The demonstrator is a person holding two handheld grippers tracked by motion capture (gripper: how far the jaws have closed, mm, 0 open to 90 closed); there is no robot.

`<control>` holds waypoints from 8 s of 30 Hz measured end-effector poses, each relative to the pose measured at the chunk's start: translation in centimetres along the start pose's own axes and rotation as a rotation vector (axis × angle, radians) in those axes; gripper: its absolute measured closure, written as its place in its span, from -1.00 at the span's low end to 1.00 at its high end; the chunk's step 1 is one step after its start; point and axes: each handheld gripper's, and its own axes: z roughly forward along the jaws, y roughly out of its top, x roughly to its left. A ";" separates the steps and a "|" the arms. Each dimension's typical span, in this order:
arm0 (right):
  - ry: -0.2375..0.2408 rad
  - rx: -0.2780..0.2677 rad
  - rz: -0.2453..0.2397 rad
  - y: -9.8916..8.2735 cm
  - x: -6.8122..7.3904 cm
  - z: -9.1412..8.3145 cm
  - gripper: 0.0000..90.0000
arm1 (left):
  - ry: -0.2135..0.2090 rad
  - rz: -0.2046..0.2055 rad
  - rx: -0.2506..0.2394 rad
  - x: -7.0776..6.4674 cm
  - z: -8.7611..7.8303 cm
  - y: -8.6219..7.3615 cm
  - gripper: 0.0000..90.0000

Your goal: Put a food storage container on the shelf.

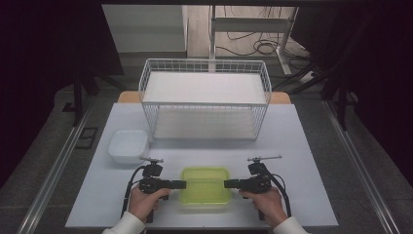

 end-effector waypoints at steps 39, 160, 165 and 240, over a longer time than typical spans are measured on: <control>-0.006 -0.171 -0.226 1.6 3.5 -2.7 0.76 | 0.025 0.189 -0.132 -2.9 -3.6 1.5 0.76; -0.011 -0.361 -0.344 23.3 6.8 -10.6 0.77 | 0.047 0.376 -0.275 -9.6 -9.7 24.2 0.76; 0.006 -0.351 -0.308 23.9 5.8 -10.0 0.77 | 0.052 0.355 -0.254 -9.1 -9.3 25.1 0.76; -0.196 -0.354 -0.377 17.8 5.9 -10.6 -0.42 | 0.133 0.488 -0.287 -8.8 -8.5 17.1 -0.47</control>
